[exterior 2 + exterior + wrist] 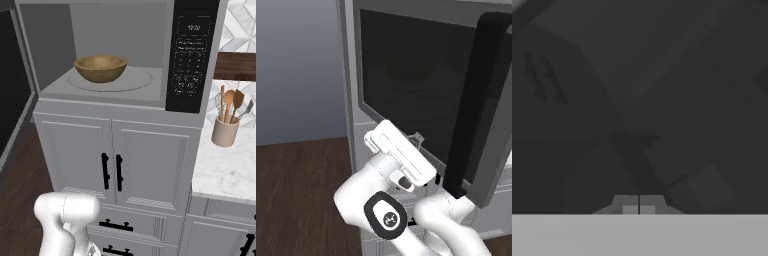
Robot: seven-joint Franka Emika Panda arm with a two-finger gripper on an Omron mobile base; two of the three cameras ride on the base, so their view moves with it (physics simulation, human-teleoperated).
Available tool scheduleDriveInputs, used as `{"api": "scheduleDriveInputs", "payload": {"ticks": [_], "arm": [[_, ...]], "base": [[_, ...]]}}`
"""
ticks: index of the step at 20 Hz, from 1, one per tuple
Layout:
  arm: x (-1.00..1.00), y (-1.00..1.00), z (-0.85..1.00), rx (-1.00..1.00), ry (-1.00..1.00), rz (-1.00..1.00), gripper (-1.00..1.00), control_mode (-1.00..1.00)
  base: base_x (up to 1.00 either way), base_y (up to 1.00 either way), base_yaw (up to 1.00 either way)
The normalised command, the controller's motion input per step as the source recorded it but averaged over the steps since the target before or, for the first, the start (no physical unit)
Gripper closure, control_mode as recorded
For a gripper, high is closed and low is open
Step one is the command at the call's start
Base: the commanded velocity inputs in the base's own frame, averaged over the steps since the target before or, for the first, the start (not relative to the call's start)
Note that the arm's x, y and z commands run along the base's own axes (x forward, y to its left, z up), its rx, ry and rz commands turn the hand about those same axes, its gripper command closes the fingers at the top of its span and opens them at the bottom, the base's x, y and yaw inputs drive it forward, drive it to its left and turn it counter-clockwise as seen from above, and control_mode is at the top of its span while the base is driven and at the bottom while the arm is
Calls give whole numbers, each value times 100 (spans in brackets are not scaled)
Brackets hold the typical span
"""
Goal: Open the microwave, place the bowl with waffle inside the microwave, then close the microwave door and turn it on.
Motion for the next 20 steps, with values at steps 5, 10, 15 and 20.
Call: {"api": "scheduleDriveInputs", "payload": {"ticks": [5,10,15,20], "arm": [[3,-100,63,0,-2,1,100,-100],[27,-94,42,0,0,6,100,-100],[40,-71,29,0,2,12,100,-100],[59,-62,17,2,17,18,100,-100]], "base": [[0,0,0],[0,0,0],[0,0,0],[0,0,0]]}}
